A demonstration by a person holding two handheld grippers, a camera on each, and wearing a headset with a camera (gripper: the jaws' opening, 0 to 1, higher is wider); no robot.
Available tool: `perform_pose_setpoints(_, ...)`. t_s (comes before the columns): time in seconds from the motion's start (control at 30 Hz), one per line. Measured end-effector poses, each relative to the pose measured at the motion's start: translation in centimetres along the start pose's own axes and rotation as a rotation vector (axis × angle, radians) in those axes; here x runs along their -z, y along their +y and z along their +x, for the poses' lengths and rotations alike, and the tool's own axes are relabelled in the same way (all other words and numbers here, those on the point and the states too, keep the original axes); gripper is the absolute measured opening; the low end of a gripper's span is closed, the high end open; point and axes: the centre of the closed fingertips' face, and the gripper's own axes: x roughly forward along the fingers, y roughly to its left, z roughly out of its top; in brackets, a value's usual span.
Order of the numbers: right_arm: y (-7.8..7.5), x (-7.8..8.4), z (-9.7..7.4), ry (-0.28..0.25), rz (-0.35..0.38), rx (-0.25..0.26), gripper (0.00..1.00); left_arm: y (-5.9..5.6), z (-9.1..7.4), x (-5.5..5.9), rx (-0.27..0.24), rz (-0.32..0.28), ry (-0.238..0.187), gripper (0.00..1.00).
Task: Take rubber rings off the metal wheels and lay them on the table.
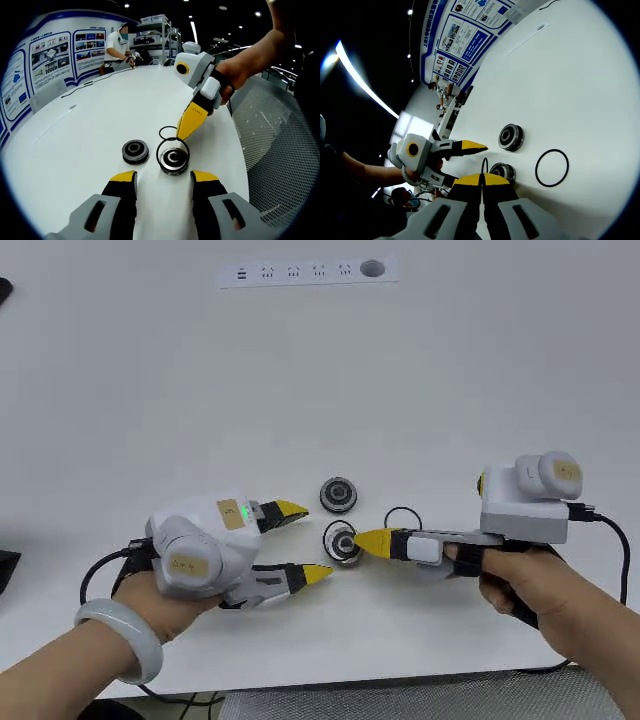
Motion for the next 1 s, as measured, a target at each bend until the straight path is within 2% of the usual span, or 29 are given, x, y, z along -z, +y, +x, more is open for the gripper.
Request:
perform_pose_setpoints(0.17,-0.4,-0.7,-1.1,-0.043,0.011,0.016,0.02,0.6,-0.3,0.4,-0.021,-0.012,0.0,0.47)
perform_pose_setpoints(0.33,-1.7,-1.2,-2.4,-0.086,0.035,0.054,0.02,1.0,-0.6,0.6,-0.031,-0.034,-0.001,0.49)
perform_pose_setpoints(0.7,-5.2,-2.0,-4.5,-0.155,0.066,0.18,0.02,1.4,-0.7,0.6,-0.049,-0.053,-0.008,0.51)
perform_pose_setpoints(0.83,-5.9,-2.1,-4.7,-0.157,0.064,0.215,0.02,1.4,-0.7,0.7,-0.051,-0.057,-0.003,0.5)
perform_pose_setpoints(0.87,-6.3,-2.0,-4.9,-0.152,0.055,0.235,0.02,1.4,-0.7,0.7,-0.051,-0.059,-0.002,0.5)
perform_pose_setpoints(1.0,-6.7,-1.9,-4.9,-0.141,0.025,0.259,0.02,1.4,-0.7,0.8,-0.051,-0.062,-0.001,0.5)
